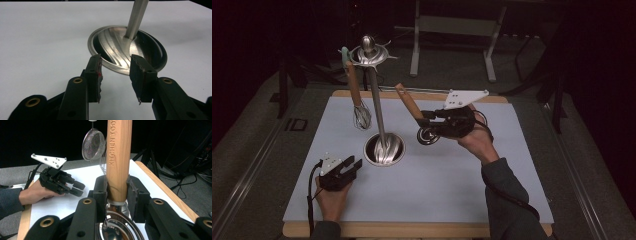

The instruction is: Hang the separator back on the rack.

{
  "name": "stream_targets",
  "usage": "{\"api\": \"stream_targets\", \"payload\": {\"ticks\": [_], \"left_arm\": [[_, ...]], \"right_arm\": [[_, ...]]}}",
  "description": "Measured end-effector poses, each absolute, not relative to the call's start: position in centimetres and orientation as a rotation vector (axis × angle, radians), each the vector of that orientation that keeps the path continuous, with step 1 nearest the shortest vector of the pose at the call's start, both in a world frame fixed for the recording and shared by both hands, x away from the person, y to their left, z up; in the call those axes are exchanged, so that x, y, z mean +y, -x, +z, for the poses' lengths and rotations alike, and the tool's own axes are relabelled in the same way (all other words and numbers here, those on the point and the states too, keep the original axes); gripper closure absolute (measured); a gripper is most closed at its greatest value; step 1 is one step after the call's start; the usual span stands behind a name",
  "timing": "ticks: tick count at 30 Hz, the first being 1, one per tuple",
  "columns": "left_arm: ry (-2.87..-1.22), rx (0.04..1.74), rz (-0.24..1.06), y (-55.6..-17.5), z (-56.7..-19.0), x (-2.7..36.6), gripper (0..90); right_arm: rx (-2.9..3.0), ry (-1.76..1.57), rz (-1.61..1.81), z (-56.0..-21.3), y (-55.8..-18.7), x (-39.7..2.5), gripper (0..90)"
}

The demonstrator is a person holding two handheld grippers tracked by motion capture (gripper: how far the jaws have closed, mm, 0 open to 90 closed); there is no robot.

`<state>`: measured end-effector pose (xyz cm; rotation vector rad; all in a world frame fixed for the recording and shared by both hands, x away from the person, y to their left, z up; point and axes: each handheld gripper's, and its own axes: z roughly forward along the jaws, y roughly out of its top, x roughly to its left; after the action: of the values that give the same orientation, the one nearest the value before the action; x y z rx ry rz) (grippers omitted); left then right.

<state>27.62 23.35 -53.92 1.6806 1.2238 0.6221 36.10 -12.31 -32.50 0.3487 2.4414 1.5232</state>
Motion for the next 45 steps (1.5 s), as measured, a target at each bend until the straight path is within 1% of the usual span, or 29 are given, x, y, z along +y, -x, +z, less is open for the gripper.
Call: {"api": "stream_targets", "payload": {"ticks": [45], "left_arm": [[-1.675, 1.223, 0.625, -27.6, -53.9, 23.4, 61.9]], "right_arm": [[2.417, -0.278, 1.544, -31.1, -35.6, -11.5, 70.9]]}}
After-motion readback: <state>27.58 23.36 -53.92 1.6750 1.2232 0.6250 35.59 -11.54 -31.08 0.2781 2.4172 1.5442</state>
